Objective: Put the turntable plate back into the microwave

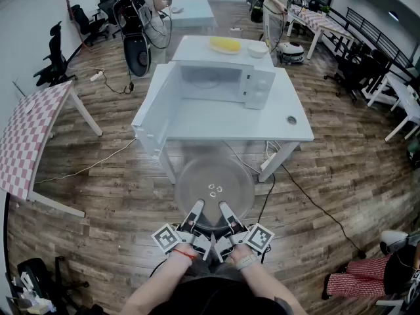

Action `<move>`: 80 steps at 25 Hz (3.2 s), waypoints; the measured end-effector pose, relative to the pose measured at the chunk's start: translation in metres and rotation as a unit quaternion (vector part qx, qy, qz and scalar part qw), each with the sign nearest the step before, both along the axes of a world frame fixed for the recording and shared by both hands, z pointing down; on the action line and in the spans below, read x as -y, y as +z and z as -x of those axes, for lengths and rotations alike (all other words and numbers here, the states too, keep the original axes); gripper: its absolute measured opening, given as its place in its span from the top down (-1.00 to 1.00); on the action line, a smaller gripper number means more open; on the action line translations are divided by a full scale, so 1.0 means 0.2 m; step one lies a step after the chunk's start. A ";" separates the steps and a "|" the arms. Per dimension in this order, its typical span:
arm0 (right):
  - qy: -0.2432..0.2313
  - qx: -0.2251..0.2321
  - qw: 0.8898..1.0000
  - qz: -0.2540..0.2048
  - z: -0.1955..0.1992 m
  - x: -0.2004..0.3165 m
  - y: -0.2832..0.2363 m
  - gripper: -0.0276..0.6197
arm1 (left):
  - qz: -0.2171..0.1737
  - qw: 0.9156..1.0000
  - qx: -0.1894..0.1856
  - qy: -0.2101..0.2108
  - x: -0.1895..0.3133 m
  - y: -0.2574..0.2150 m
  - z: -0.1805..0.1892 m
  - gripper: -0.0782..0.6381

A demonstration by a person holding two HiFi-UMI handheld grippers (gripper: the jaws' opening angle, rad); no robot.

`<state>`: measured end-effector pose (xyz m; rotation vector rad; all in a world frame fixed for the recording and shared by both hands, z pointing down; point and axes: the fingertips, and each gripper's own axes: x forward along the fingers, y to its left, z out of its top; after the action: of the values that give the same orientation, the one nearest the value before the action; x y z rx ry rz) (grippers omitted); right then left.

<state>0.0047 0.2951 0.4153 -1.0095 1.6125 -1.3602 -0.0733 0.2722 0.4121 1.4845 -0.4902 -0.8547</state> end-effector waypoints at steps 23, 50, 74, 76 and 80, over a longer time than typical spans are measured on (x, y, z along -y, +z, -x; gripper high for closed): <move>0.026 -0.016 1.000 -0.001 0.06 0.30 0.06 0.78 | -0.004 1.000 -0.011 0.023 0.32 0.06 0.06 0.69; -0.015 0.003 1.000 0.021 -0.22 1.03 0.18 0.78 | 0.024 1.000 -0.001 -0.018 1.02 0.20 -0.22 0.69; -0.066 0.014 0.998 0.016 -0.38 1.47 0.25 0.78 | 0.019 0.997 0.009 -0.068 1.42 0.25 -0.37 0.69; -0.065 0.016 0.998 0.014 -0.39 1.49 0.26 0.78 | 0.017 0.998 0.010 -0.068 1.44 0.26 -0.37 0.69; -0.062 0.018 0.998 0.010 -0.39 1.55 0.29 0.79 | 0.013 0.998 0.009 -0.063 1.50 0.28 -0.38 0.69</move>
<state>0.0832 -0.0151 0.4724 -0.9041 1.6598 -1.4726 0.0020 -0.0283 0.4675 1.4502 -0.6113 -0.9307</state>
